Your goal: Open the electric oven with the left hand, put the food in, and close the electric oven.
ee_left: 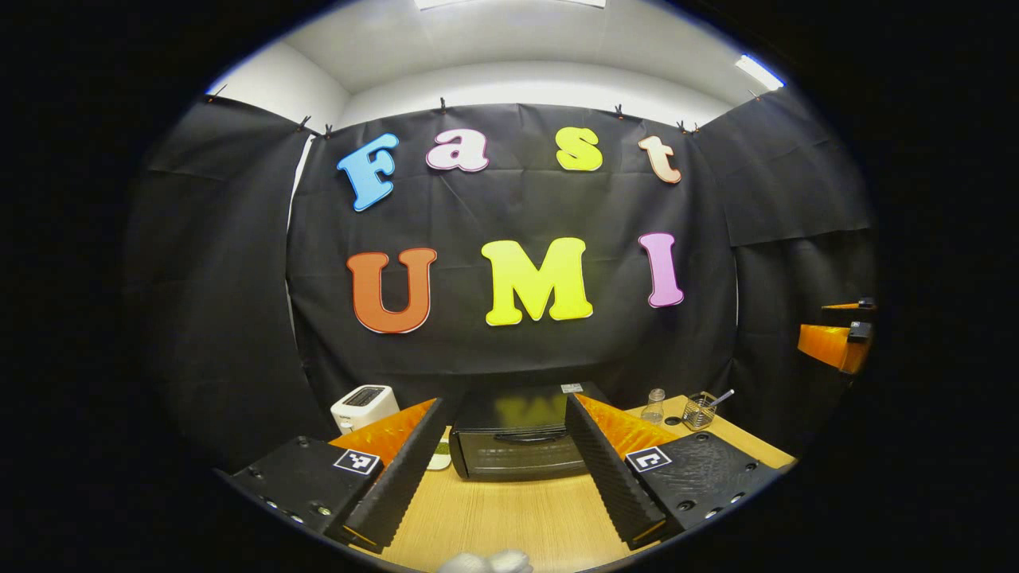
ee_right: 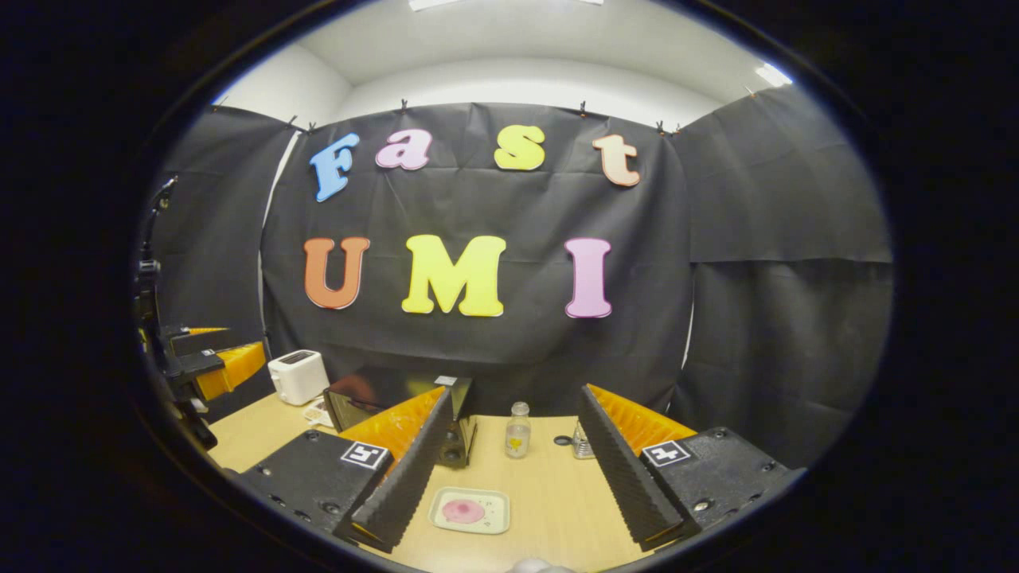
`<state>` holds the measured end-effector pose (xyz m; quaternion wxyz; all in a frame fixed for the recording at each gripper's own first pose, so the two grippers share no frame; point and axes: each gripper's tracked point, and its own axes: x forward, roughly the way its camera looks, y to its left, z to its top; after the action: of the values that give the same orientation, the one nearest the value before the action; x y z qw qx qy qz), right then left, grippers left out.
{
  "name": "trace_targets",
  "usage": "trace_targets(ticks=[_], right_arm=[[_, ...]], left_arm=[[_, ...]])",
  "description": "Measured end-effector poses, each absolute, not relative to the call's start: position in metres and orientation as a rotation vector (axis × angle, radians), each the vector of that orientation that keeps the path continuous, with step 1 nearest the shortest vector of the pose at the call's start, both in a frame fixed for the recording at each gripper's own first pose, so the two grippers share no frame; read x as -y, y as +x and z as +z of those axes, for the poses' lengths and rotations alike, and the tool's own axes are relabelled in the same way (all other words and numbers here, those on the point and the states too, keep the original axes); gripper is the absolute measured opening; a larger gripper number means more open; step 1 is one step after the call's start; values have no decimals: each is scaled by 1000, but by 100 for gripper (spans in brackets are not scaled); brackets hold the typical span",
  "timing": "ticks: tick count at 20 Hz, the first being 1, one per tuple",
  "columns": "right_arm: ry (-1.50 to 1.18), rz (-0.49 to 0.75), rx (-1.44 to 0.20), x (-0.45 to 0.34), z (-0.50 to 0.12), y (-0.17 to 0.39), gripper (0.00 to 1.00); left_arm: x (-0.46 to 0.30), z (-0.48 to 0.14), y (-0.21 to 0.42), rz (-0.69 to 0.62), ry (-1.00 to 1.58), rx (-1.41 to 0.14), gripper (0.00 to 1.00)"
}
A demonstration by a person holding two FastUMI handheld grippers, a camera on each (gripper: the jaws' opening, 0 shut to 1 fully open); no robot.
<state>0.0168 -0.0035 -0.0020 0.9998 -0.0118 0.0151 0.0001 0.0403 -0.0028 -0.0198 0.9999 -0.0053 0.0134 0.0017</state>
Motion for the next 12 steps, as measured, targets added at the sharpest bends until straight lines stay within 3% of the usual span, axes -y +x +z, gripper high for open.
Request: trace_targets(ticks=[12], right_arm=[[-35,-75,-82,32,-5,17,96]], left_arm=[[27,-60,154,-47,-41,-55,96]])
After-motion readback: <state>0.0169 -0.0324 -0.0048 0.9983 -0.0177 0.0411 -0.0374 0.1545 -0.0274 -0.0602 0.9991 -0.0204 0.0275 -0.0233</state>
